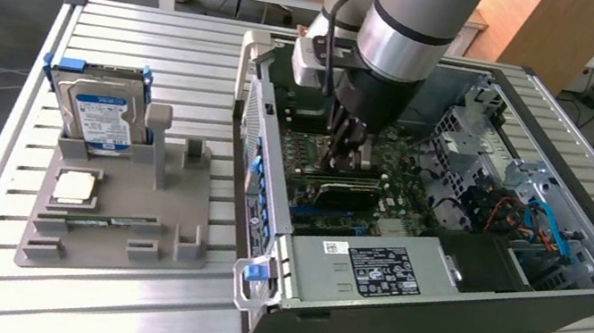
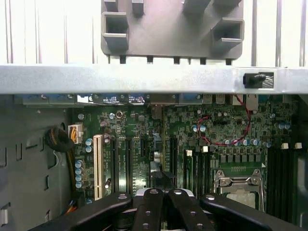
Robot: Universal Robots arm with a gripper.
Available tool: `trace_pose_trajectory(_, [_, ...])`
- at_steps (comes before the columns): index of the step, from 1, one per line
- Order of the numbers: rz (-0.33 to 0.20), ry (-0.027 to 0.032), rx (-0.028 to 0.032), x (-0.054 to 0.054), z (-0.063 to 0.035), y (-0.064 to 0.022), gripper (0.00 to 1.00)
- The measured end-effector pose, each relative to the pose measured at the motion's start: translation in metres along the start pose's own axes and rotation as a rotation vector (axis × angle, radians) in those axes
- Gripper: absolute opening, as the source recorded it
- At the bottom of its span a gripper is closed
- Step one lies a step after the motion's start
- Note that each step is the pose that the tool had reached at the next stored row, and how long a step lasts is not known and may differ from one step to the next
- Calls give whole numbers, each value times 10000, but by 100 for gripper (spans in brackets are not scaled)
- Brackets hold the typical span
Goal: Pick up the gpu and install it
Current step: 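Press down on the gpu until it lock into place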
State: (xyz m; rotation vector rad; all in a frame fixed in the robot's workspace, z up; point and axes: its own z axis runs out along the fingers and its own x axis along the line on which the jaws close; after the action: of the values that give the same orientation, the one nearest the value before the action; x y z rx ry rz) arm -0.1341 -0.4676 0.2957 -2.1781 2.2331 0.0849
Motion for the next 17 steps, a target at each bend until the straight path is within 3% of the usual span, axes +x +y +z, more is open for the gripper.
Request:
trace_pose_trajectory(7, [5,0,1,-3,13,108,11])
trace_pose_trajectory(17, [10,0,1,-38,17,121,11])
